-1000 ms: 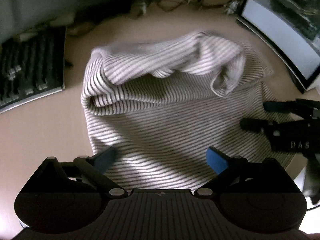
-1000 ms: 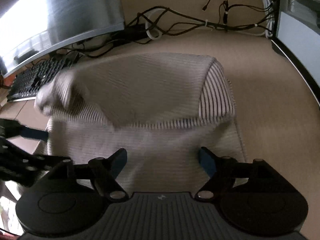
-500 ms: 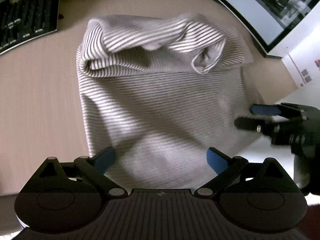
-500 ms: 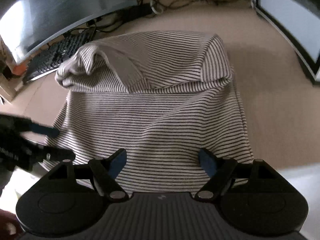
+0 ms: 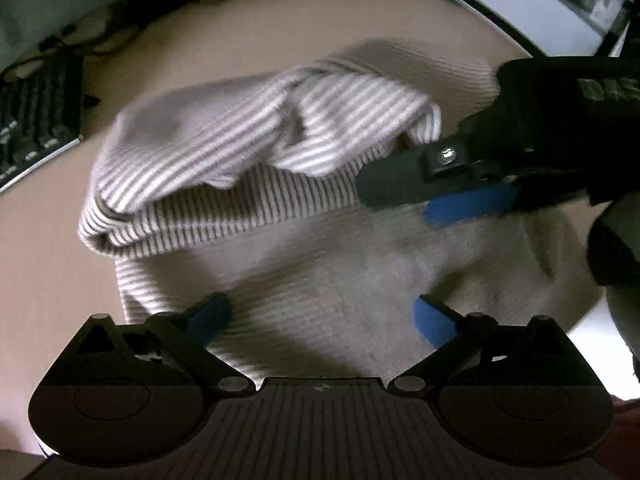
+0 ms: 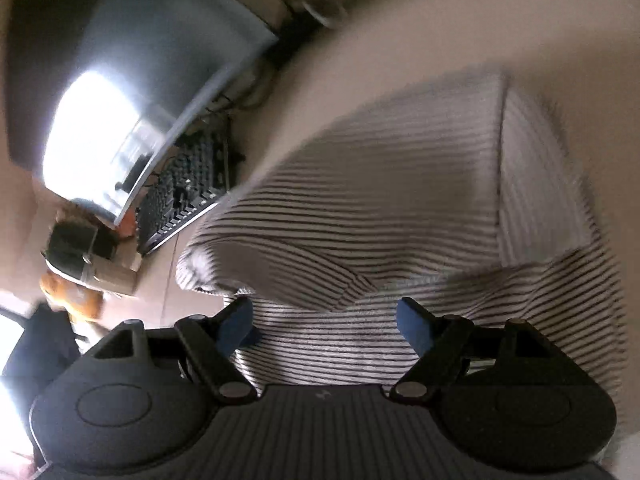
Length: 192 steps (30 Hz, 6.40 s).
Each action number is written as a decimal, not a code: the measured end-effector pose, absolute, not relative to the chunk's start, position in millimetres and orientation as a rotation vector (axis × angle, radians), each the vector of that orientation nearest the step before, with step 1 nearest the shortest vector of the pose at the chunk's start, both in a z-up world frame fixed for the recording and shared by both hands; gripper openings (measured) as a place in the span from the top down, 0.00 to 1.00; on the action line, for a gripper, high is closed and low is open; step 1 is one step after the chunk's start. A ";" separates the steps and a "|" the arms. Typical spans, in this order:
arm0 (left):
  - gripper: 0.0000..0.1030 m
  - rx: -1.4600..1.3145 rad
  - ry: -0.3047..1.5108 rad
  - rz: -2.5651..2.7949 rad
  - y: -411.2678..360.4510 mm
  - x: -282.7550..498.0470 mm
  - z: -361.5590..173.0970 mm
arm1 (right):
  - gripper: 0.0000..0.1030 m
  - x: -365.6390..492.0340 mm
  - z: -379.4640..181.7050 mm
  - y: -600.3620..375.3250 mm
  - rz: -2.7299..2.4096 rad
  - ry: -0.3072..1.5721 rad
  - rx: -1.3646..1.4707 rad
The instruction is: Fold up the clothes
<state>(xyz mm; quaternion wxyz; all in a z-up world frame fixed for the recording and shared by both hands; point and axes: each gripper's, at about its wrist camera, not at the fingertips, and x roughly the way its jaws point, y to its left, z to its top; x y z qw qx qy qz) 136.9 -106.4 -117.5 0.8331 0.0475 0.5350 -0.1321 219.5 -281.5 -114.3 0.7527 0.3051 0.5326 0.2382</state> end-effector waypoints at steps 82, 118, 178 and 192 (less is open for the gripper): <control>0.02 0.909 0.462 -0.441 -261.8 220.3 -118.6 | 0.94 258.8 -33.2 -353.1 0.281 0.803 0.604; 0.91 -0.152 0.671 0.232 69.4 228.0 -4.6 | 0.25 195.6 -90.1 -269.4 0.310 0.978 0.373; 0.07 -0.237 1.115 -0.133 -40.8 186.6 -58.2 | 0.91 269.6 82.5 -324.6 -0.126 0.350 -0.251; 0.07 -0.278 1.127 -0.049 -24.1 202.8 -72.3 | 0.74 270.9 -47.9 -251.1 0.116 0.675 -0.191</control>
